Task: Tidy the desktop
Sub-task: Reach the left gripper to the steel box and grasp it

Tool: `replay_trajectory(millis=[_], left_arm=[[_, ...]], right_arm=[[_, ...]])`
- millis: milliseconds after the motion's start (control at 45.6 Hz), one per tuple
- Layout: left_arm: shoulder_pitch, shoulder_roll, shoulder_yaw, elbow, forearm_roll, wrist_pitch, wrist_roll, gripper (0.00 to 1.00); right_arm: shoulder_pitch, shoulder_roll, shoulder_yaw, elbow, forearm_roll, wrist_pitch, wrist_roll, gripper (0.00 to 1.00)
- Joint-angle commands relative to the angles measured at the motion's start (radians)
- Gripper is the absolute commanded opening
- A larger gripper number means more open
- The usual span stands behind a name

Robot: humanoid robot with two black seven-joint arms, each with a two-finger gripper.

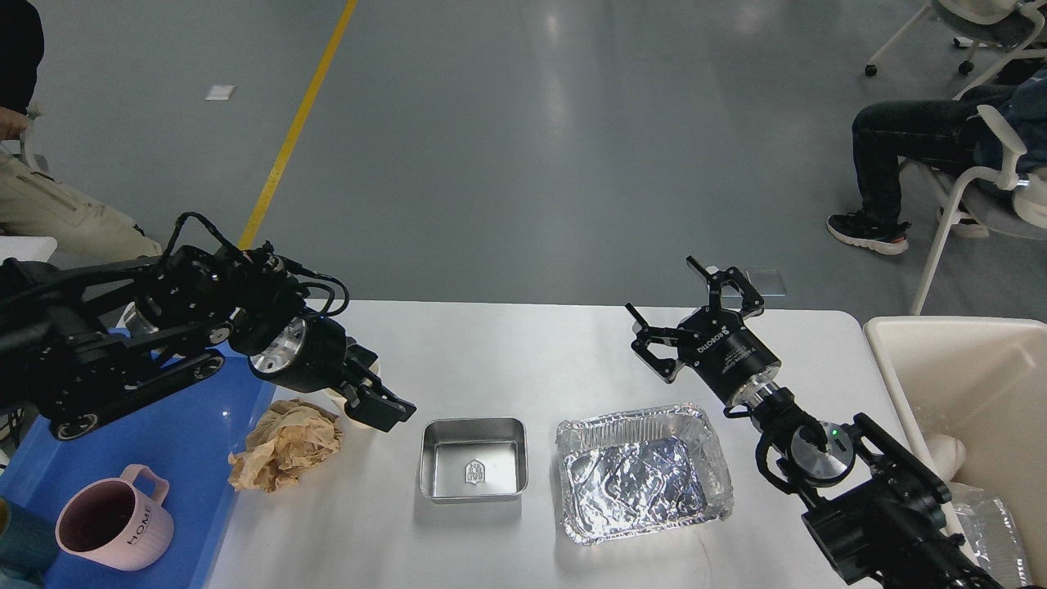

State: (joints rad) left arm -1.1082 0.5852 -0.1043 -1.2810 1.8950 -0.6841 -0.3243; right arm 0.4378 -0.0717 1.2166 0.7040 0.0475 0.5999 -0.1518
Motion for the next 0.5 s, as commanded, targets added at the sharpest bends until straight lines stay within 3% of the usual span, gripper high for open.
replay_trajectory(millis=[0,131,482], left_arm=[[-0.009,-0.071,0.046,0.029,0.101,0.005,-0.010,0.97],[-0.022,-0.142,0.097,0.049,0.154,0.020,-0.030,0.97],[-0.051,-0.298,0.210,0.060,0.171,0.029,-0.033,0.97]], right_arm=[[-0.007,0.000,0.001,0.003,0.000,0.001,0.000,1.00],[-0.008,0.000,0.003,0.006,0.000,0.001,0.000,1.00],[-0.008,0.000,0.004,0.008,0.000,0.001,0.000,1.00]])
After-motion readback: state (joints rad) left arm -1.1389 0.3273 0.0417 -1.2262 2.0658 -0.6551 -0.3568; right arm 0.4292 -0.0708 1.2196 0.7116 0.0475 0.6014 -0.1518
